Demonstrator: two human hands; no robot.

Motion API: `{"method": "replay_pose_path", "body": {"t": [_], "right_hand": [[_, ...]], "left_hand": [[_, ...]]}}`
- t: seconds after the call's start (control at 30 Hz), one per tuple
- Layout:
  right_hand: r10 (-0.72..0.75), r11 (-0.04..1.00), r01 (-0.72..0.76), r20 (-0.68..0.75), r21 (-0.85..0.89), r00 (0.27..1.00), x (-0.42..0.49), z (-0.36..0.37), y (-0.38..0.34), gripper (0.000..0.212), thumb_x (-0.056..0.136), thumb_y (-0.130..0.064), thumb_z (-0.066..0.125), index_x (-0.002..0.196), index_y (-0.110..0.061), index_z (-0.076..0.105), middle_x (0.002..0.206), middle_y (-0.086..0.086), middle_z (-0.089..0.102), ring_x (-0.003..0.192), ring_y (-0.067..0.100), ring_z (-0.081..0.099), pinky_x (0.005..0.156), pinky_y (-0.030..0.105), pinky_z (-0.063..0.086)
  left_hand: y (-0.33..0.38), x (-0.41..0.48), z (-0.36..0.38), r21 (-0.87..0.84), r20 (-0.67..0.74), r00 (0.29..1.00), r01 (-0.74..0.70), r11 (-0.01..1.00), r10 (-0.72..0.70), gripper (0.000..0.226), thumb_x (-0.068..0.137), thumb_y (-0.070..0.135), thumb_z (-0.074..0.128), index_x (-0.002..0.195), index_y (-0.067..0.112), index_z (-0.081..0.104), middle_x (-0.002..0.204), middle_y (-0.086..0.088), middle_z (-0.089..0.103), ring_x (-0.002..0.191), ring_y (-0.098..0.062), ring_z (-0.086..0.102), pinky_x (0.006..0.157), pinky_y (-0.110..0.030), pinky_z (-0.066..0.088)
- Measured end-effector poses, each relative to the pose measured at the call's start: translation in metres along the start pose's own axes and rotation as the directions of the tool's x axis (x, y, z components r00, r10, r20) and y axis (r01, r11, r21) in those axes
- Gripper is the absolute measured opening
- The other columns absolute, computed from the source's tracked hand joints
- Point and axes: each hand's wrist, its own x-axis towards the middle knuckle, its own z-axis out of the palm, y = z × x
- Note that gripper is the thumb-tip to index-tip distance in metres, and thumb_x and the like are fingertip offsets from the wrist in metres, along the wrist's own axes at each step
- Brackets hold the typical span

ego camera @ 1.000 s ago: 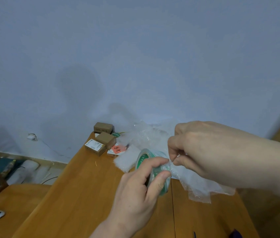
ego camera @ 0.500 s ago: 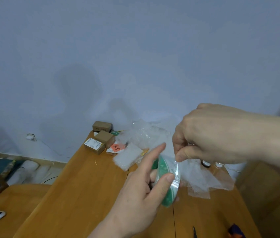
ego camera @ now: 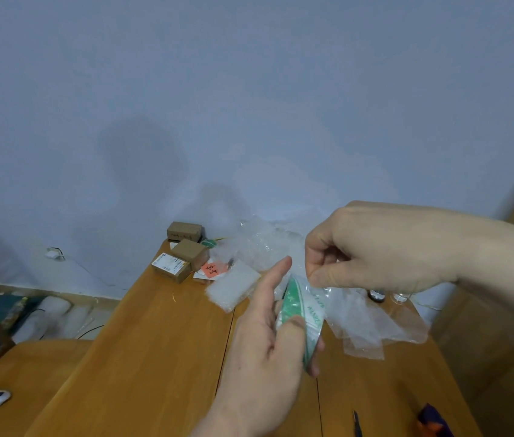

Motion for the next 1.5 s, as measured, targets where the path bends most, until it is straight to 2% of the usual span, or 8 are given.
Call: {"method": "replay_pose_path", "body": {"t": [0.2, 0.47, 0.77, 0.9, 1.03, 1.1, 1.2, 1.5], "right_hand": [[0.013, 0.997, -0.009, -0.060, 0.078, 0.998, -0.009, 0.012, 0.009, 0.018, 0.086, -0.051, 0.069, 0.088, -0.034, 0.065, 0.074, -0.009, 0.068, 0.063, 0.002, 0.060, 0.057, 0.022, 0.050], [0.358, 0.827, -0.110, -0.366, 0.552, 0.859, -0.058, 0.066, 0.032, 0.022, 0.081, -0.060, 0.061, 0.086, -0.039, 0.063, 0.084, -0.010, 0.065, 0.060, 0.006, 0.057, 0.058, 0.025, 0.054], [0.602, 0.411, -0.162, -0.133, 0.897, 0.787, -0.090, 0.211, 0.005, 0.039, 0.068, -0.063, 0.065, 0.102, -0.044, 0.063, 0.097, -0.013, 0.073, 0.091, 0.005, 0.069, 0.077, 0.024, 0.055], [0.669, 0.268, -0.267, 0.021, 0.926, 0.743, -0.082, 0.254, 0.001, 0.024, 0.083, -0.018, 0.080, 0.096, -0.037, 0.072, 0.097, -0.009, 0.078, 0.091, 0.011, 0.072, 0.080, 0.030, 0.056], [0.924, 0.192, -0.495, 0.014, 0.847, 0.383, -0.087, 0.310, 0.008, 0.054, 0.031, 0.028, 0.072, 0.048, -0.023, 0.066, 0.045, -0.012, 0.065, 0.041, 0.011, 0.065, 0.059, 0.027, 0.051], [0.911, 0.240, -0.462, -0.034, 0.854, 0.411, -0.094, 0.339, 0.024, 0.050, 0.070, 0.011, 0.084, 0.072, -0.037, 0.072, 0.070, -0.024, 0.073, 0.065, -0.004, 0.069, 0.065, 0.018, 0.054], [0.817, 0.420, -0.527, -0.055, 0.739, 0.574, -0.133, 0.383, 0.071, 0.014, 0.086, -0.033, 0.069, 0.096, -0.042, 0.064, 0.091, -0.030, 0.071, 0.087, -0.008, 0.064, 0.072, 0.026, 0.057], [0.762, 0.644, -0.746, -0.050, 0.169, 0.646, -0.116, 0.511, 0.166, 0.017, 0.080, -0.014, 0.072, 0.095, -0.021, 0.069, 0.090, -0.001, 0.070, 0.088, 0.022, 0.067, 0.074, 0.037, 0.055]], "left_hand": [[0.000, -0.005, 0.013, -0.018, -0.158, 0.986, -0.057, 0.998, 0.053, 0.041, 0.099, 0.048, 0.049, 0.134, 0.069, 0.046, 0.046, -0.003, 0.061, 0.045, -0.017, 0.059, 0.048, -0.036, 0.057], [-0.011, -0.010, 0.025, -0.025, -0.150, 0.985, -0.085, 0.996, 0.080, 0.052, 0.096, 0.038, 0.047, 0.132, 0.075, 0.043, 0.070, 0.001, 0.076, 0.062, -0.020, 0.073, 0.060, -0.036, 0.062], [-0.061, -0.012, 0.065, 0.075, -0.044, 0.997, 0.068, 0.995, -0.065, 0.054, 0.095, 0.052, 0.044, 0.147, 0.065, 0.032, 0.127, 0.013, 0.076, 0.120, -0.007, 0.069, 0.103, -0.034, 0.056], [-0.092, -0.025, 0.085, 0.035, -0.028, 0.969, 0.246, 0.969, -0.245, 0.055, 0.092, 0.037, 0.043, 0.140, 0.062, 0.041, 0.102, 0.013, 0.084, 0.090, -0.002, 0.077, 0.081, -0.028, 0.059], [-0.137, -0.043, 0.109, 0.076, -0.018, 0.887, 0.461, 0.884, -0.461, 0.038, 0.095, 0.060, 0.045, 0.133, 0.063, 0.049, 0.105, 0.028, 0.080, 0.092, 0.012, 0.072, 0.090, -0.026, 0.055], [-0.158, -0.049, 0.120, 0.158, -0.009, 0.832, 0.550, 0.820, -0.555, 0.054, 0.081, 0.071, 0.044, 0.133, 0.059, 0.049, 0.108, 0.040, 0.069, 0.094, 0.028, 0.060, 0.091, -0.014, 0.046], [-0.192, -0.054, 0.132, 0.242, 0.000, 0.692, 0.700, 0.671, -0.722, 0.072, 0.082, 0.068, 0.049, 0.148, 0.040, 0.048, 0.121, 0.023, 0.070, 0.116, 0.001, 0.064, 0.107, -0.028, 0.045], [-0.309, -0.058, 0.158, 0.399, 0.059, 0.438, 0.814, 0.423, -0.897, 0.043, 0.101, 0.043, 0.057, 0.137, 0.020, 0.060, 0.130, 0.000, 0.066, 0.119, -0.020, 0.062, 0.111, -0.040, 0.049]]}}
